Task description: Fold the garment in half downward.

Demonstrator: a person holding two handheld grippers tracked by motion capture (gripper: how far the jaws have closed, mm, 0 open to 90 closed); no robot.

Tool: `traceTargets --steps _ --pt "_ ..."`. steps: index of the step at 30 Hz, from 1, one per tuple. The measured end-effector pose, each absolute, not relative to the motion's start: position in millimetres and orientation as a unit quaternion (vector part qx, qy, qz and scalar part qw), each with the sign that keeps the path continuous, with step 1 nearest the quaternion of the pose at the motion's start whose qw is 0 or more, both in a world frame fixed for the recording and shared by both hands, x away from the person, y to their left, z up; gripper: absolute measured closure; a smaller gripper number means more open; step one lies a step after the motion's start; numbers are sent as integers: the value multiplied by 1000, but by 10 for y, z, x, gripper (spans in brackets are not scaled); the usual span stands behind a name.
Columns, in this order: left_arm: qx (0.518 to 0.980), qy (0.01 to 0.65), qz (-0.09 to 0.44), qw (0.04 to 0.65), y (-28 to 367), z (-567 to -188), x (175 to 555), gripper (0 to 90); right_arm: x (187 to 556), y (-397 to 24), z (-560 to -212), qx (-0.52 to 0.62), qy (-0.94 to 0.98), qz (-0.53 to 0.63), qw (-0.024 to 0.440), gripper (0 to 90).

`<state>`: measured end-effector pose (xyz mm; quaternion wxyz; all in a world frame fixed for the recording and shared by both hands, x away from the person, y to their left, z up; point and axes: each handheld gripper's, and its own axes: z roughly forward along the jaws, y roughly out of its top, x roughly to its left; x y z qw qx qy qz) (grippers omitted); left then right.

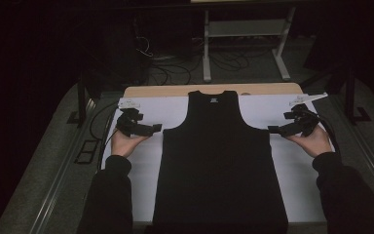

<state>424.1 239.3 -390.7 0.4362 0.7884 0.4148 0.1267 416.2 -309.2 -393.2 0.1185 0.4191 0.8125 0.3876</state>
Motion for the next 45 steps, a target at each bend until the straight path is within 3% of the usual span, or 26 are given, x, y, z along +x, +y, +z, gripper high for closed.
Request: traceTargets --steps 23,32,45 --pt "798 424 98 417 2220 -4243 4384 0 4329 -3015 -4284 438 819 360 88 0" --pt "804 426 90 405 2169 -4334 4409 4 4337 -3025 -4359 444 818 356 83 87" --pt "799 441 79 401 2101 -4445 4439 200 4345 -2988 -4388 449 817 350 89 261"
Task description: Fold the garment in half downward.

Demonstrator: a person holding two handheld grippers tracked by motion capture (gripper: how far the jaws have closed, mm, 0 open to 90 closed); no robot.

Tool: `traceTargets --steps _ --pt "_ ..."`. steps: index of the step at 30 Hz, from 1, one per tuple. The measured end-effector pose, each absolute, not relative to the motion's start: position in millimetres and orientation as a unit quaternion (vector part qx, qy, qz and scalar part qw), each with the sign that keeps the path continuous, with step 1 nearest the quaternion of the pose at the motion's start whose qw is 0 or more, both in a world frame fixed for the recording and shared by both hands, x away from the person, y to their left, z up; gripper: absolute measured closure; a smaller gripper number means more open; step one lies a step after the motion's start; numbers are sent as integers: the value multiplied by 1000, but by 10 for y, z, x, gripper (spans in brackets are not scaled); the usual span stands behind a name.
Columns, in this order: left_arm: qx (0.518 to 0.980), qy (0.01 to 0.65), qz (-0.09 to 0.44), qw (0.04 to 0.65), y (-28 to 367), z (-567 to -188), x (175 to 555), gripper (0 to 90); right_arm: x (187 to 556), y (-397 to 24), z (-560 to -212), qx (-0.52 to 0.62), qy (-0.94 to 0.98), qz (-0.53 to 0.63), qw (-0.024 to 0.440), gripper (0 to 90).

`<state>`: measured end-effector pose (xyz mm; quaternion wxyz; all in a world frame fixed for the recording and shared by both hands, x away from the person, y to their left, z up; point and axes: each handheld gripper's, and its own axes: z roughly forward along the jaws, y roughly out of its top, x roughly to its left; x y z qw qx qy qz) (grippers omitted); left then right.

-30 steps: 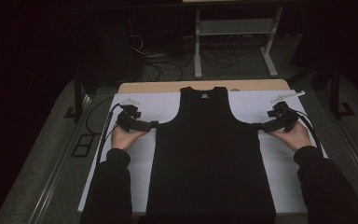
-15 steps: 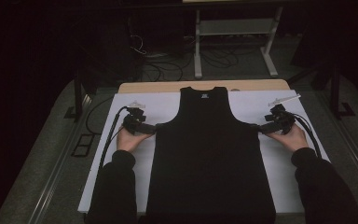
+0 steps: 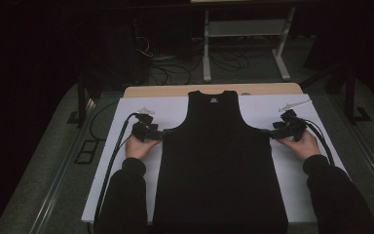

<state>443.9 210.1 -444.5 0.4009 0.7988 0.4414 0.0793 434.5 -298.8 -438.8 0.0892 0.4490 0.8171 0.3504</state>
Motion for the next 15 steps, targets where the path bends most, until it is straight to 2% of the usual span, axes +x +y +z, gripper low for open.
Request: traceTargets --steps 2,4,5,8,11,13,15 --pt "802 443 87 390 2081 -4472 4442 255 4349 -2983 -4397 454 816 348 91 302" --pt "803 444 88 388 2078 -4480 4442 270 4352 -2983 -4403 457 814 346 92 315" --pt "802 446 90 386 2076 -4488 4442 306 4358 -2977 -4416 459 814 344 93 356" --pt "799 450 98 386 2085 -4489 4441 341 4360 -2964 -4425 457 816 342 92 380" --pt "797 455 113 381 2074 -4492 4429 404 4360 -2938 -4436 457 817 337 98 456" --pt "794 459 122 379 2060 -4497 4424 480 4357 -2909 -4453 461 819 326 102 539" --pt "795 458 126 377 2052 -4499 4421 523 4357 -2904 -4457 459 821 322 105 558"
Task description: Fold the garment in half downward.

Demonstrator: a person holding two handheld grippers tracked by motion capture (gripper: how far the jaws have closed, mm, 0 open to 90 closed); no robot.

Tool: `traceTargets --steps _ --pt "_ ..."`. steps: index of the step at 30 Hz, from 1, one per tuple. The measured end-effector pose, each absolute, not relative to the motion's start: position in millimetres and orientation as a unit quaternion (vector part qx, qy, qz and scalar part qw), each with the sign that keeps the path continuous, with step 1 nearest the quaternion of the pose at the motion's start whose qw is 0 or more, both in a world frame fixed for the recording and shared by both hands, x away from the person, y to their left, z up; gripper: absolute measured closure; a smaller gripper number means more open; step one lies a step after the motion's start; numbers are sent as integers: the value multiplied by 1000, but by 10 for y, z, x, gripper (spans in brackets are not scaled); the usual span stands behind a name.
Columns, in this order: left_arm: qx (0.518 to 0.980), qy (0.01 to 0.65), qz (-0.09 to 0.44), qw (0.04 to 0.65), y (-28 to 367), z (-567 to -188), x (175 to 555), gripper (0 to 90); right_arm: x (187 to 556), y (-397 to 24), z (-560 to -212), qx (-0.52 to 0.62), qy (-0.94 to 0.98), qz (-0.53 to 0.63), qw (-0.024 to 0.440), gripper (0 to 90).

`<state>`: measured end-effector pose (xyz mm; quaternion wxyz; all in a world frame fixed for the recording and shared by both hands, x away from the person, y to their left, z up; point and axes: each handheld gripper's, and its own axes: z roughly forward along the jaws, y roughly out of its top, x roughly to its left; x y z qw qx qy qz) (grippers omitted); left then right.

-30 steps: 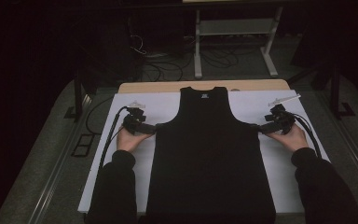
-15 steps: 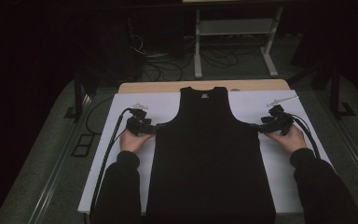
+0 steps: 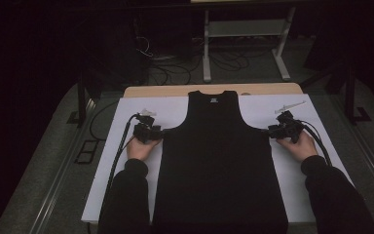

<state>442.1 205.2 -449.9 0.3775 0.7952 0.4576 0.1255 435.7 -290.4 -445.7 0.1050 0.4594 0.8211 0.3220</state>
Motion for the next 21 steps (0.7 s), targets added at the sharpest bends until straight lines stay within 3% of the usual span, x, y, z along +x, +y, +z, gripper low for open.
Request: traceTargets --steps 3,4,7,12,21 --pt "798 452 148 370 1988 -4510 4397 566 4343 -2880 -4451 455 825 316 113 671" --pt "798 450 154 370 1967 -4517 4390 618 4332 -2868 -4451 454 826 315 113 748" --pt "793 453 168 371 1932 -4534 4376 674 4331 -2862 -4450 452 827 318 103 805" --pt "804 445 165 359 1861 -4505 4384 838 4343 -2884 -4447 465 820 324 84 833" --pt "799 460 134 362 1905 -4467 4405 853 4331 -2938 -4396 474 807 346 66 840"
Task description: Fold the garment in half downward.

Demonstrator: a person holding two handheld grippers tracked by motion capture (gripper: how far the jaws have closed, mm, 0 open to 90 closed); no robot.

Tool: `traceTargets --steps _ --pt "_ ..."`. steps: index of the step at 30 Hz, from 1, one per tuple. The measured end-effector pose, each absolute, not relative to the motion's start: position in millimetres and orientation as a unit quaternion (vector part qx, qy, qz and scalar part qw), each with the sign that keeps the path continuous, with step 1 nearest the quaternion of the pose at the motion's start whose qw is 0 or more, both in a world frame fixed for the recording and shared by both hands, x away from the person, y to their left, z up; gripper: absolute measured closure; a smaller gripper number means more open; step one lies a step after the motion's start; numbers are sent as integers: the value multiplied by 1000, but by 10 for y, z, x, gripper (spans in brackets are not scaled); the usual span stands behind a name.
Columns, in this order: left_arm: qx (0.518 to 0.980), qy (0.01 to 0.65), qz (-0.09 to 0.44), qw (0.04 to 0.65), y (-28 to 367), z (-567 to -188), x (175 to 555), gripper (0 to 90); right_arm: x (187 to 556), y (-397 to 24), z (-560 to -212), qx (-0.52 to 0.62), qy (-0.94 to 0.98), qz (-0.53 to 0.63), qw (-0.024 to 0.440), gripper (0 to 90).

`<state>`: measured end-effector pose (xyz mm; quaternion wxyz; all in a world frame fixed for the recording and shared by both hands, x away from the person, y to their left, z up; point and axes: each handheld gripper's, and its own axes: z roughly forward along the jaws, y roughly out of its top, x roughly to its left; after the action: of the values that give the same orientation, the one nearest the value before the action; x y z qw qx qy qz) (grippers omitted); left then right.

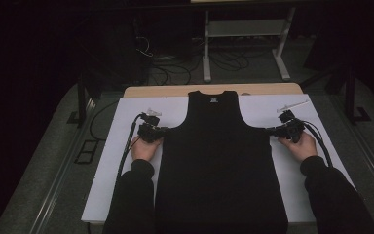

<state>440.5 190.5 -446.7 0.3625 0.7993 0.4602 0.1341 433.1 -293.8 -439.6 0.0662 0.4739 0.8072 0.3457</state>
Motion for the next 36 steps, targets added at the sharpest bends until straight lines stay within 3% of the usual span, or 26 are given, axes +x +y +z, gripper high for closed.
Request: traceTargets --steps 36 --pt "776 445 118 431 2096 -4136 4191 852 4118 -2997 -4105 465 777 422 42 843"
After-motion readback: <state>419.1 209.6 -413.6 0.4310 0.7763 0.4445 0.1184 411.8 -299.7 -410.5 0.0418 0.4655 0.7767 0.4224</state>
